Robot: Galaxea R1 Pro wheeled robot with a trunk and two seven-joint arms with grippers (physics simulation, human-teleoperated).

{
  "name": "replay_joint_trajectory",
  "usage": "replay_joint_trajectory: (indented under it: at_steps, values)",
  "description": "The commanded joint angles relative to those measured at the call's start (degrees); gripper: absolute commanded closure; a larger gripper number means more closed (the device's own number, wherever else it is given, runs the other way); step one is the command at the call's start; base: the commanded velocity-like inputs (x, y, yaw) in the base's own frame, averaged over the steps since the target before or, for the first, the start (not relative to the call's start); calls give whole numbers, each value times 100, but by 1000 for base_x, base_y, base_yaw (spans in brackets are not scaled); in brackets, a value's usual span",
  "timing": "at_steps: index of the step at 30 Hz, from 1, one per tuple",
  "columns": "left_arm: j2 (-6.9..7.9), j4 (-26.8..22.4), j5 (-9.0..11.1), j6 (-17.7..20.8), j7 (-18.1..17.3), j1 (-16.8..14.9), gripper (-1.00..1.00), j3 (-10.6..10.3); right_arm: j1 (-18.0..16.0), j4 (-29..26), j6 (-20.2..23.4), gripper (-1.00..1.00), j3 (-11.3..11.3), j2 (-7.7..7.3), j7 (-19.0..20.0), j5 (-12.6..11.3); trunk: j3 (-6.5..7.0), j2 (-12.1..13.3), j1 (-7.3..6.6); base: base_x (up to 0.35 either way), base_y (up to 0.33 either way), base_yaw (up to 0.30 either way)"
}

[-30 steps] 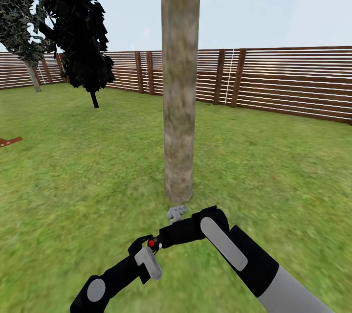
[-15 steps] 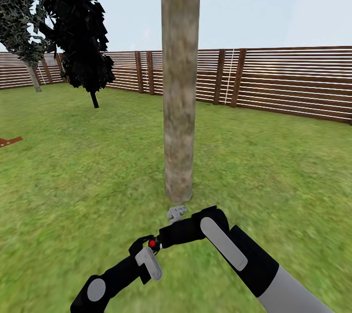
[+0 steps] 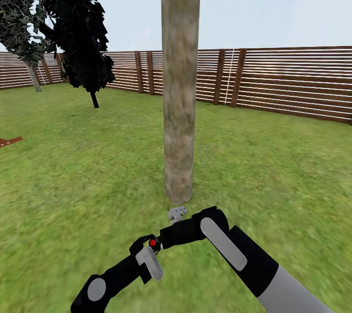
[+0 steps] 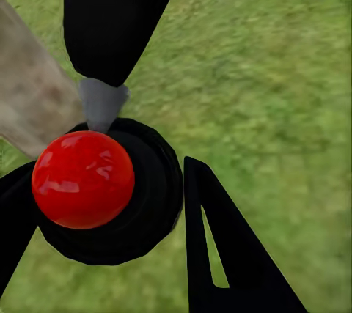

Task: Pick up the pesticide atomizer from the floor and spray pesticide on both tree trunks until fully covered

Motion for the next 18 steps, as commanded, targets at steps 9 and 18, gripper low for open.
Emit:
replay_joint_trajectory:
  at_steps: [9,18]
  values:
    - [3,-55,-23,35,0,-3,100,-7,-6,2,4,100,33,-4,-59,-64,-6,-3,-1,0,0,0]
    - [-1,-56,-23,35,0,-3,100,-7,-7,3,4,100,91,-7,-59,-70,-6,-3,-1,0,0,0]
